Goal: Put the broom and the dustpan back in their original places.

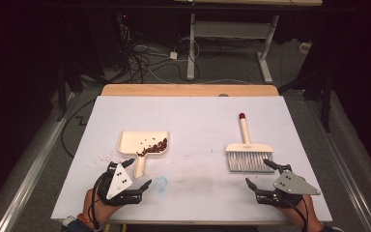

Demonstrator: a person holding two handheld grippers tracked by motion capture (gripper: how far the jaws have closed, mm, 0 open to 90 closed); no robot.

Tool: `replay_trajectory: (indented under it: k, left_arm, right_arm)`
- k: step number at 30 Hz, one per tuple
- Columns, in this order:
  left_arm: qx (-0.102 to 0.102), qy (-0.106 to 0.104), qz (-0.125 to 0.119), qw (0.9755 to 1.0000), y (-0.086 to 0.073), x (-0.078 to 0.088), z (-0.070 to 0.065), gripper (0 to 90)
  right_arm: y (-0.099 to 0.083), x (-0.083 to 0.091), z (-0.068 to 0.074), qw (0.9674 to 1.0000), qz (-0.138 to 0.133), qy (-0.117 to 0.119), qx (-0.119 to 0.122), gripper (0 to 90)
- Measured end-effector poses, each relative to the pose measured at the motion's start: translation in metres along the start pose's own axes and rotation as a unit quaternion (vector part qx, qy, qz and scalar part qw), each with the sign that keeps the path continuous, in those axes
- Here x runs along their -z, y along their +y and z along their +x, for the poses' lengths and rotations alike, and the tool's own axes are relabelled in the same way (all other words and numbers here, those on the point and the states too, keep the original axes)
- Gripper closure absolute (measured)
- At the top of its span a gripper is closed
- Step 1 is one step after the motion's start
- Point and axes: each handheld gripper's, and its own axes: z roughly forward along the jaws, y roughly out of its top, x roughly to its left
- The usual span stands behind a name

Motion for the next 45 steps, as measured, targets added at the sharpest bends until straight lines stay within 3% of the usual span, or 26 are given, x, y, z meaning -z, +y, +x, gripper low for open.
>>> replay_trajectory:
  k: [19, 45]
  left_arm:
    - [0.0, -0.009, 0.003, 1.0, -0.0015, 0.0003, 0.0005, 17.0]
    - [0.002, -0.011, 0.012, 0.9999, -0.0016, -0.0027, 0.0001, 17.0]
  right_arm:
    - [0.0064, 0.0052, 0.0083, 0.9998, -0.013, 0.001, 0.015, 18.0]
    - [0.0068, 0.0056, 0.006, 0.9997, -0.019, -0.006, 0.014, 18.9]
